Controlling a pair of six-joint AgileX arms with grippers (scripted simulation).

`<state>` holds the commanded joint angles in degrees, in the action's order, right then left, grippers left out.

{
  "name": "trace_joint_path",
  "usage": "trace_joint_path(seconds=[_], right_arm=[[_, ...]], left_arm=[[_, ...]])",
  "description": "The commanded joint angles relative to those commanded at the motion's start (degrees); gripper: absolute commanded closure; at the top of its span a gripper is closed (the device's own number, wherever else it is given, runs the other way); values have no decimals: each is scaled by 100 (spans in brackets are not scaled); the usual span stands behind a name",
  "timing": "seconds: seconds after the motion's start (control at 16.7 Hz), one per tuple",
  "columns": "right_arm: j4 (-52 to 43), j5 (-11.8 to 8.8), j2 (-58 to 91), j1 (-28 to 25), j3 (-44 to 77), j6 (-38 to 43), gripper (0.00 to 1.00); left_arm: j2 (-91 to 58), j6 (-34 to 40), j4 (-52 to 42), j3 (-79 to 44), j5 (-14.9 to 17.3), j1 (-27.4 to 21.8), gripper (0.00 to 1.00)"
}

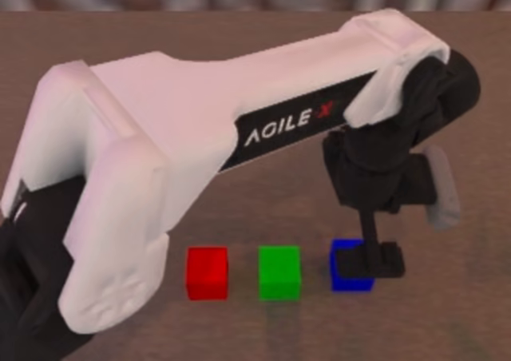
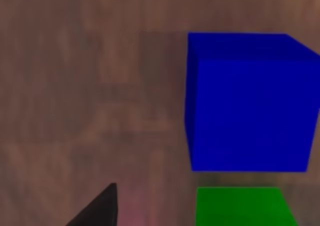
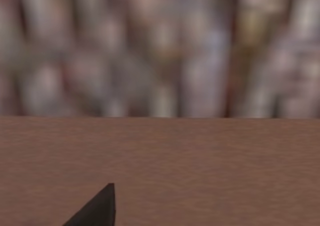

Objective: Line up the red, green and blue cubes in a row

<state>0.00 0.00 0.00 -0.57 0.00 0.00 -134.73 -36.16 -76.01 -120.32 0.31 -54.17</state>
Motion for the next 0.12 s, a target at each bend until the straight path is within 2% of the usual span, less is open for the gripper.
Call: trace_joint_path(seconds=[0.12], right_arm=[[0, 0, 0, 0, 0, 0, 0]], left_arm=[[42, 1, -160, -156, 2, 17, 0]])
